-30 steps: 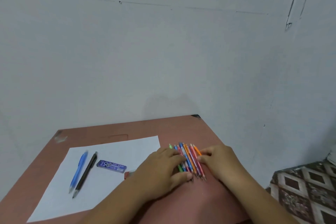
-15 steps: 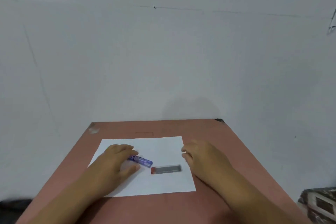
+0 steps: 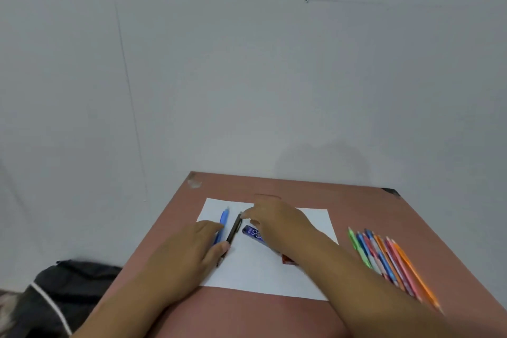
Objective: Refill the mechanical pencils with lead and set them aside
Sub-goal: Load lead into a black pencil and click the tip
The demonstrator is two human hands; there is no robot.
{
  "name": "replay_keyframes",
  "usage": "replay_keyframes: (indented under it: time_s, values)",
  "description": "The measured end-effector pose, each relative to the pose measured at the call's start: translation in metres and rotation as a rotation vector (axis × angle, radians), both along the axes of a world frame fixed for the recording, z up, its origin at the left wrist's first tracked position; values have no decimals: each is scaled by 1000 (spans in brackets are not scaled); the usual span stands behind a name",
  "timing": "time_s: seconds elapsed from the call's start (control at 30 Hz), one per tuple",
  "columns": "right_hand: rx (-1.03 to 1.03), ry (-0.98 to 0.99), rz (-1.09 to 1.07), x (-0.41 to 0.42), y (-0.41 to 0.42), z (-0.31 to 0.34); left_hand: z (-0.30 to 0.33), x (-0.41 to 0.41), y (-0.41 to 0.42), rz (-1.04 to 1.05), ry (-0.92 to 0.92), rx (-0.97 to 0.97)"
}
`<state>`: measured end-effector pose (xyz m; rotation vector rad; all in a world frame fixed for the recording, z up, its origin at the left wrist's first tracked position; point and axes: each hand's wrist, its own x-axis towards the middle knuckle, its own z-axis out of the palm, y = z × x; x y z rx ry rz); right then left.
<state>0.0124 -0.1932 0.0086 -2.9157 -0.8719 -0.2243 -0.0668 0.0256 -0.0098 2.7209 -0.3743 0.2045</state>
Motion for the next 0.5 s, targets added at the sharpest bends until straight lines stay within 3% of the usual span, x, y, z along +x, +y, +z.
replay_keyframes:
  time_s: [0.23,0.5]
  values:
    - [-76,-142,179,16,23,-2,-8,5,6,1,-15,-68]
    - [-120,-149,302,20,23,8,-5,9,4,24,15,-159]
